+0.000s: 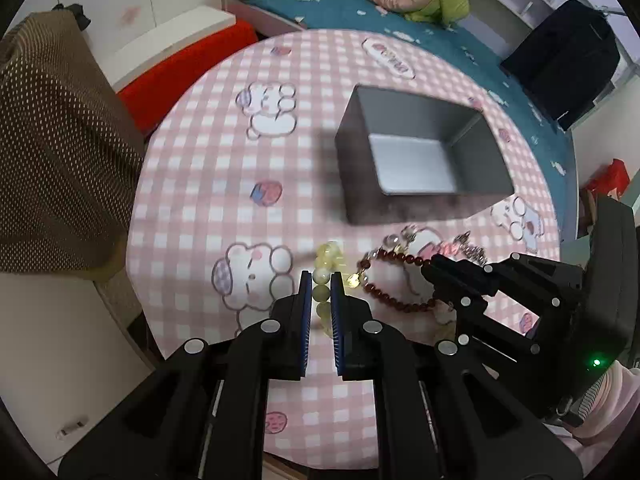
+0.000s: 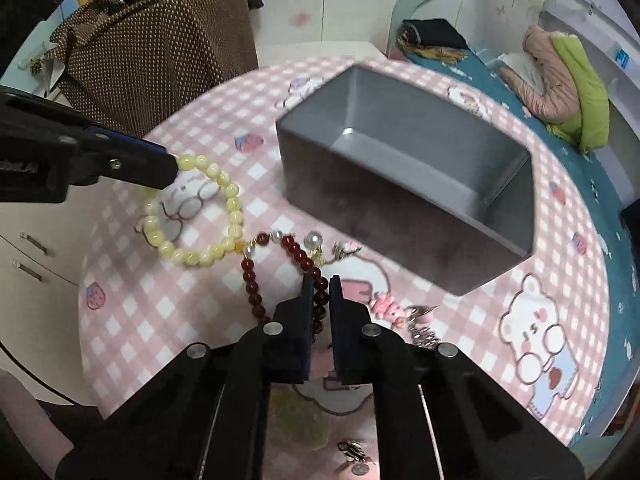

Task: Organize jewelry
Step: 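Grasp the yellow bead bracelet with the left gripper while the right grasps the dark red bracelet, then lower the yellow bracelet into the grey box and open the left gripper while the right carries the red bracelet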

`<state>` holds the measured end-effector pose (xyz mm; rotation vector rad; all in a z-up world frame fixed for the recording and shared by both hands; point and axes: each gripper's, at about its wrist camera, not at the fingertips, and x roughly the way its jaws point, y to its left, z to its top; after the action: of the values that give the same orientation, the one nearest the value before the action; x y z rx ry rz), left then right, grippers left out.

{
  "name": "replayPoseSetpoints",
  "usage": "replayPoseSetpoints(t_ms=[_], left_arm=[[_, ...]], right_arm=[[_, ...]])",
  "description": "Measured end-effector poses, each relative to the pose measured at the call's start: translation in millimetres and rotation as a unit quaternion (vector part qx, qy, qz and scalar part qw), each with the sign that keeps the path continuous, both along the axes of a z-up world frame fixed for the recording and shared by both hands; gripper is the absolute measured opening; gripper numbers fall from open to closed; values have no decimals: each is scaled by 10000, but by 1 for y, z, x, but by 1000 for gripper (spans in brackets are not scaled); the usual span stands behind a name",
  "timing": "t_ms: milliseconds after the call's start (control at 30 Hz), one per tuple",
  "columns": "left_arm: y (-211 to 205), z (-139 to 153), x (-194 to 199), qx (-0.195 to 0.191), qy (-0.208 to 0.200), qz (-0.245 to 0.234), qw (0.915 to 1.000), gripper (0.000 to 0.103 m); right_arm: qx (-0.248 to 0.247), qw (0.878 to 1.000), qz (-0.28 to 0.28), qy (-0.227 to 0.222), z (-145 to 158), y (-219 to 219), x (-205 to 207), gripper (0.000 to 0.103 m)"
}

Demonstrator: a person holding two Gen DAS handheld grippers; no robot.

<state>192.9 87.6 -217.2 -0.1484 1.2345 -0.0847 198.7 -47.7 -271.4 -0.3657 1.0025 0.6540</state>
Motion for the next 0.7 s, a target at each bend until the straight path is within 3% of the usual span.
replayPoseSetpoints(t_ms=[367,700], left_arm=[[1,59,8,5,-834,67,9965,9],[-14,99,23,-231,-1371,-293,9899,9]], right_arm=[[381,9969,-214,-650,65,-8,6,7],[678,9890,-546,-1193,114,-26,3,7]])
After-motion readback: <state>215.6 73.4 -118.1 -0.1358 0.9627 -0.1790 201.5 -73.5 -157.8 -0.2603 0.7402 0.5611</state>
